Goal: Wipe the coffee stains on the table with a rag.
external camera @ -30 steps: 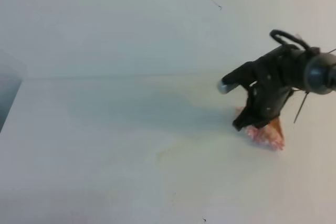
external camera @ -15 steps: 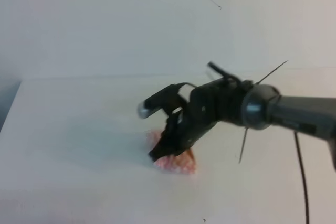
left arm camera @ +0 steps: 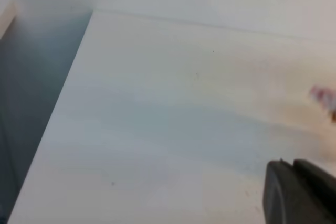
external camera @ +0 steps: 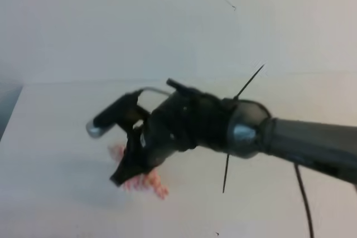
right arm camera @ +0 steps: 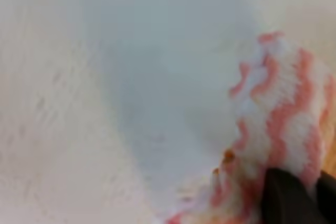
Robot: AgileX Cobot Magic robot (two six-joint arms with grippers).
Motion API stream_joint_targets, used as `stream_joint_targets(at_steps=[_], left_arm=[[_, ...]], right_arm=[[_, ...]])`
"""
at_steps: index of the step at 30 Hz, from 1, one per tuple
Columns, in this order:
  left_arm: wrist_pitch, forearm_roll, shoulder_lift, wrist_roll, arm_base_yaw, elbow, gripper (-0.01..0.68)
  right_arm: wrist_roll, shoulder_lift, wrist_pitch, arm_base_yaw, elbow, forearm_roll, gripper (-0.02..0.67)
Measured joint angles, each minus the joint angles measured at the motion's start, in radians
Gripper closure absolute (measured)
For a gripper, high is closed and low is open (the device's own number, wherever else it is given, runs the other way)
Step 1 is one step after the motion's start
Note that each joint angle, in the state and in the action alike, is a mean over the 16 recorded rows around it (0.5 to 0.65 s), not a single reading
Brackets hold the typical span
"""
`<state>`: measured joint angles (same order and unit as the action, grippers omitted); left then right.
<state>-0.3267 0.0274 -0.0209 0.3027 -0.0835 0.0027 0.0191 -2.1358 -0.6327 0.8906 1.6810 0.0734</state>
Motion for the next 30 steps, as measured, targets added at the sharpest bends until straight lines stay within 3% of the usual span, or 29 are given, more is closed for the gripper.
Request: stream_joint_targets(at_steps=[12,19,30], left_arm=[[0.003,0.0,0.005,0.0,0.0,0.005,0.674],[0.001,0.0,0.007,0.0,0.0,0.0,0.674],[0.0,0.0,0.012,0.0,0.0,0.0,0.674]], right_arm=[[-0.539,0.224,0.006,-0.073,-0.325,0.502,0.618],[-0.699,0.244,0.129,-0.146,-0.498,0.527,0.566],[-0.735,0.307,0.162,-0.192,-0.503,0.527,0.365]])
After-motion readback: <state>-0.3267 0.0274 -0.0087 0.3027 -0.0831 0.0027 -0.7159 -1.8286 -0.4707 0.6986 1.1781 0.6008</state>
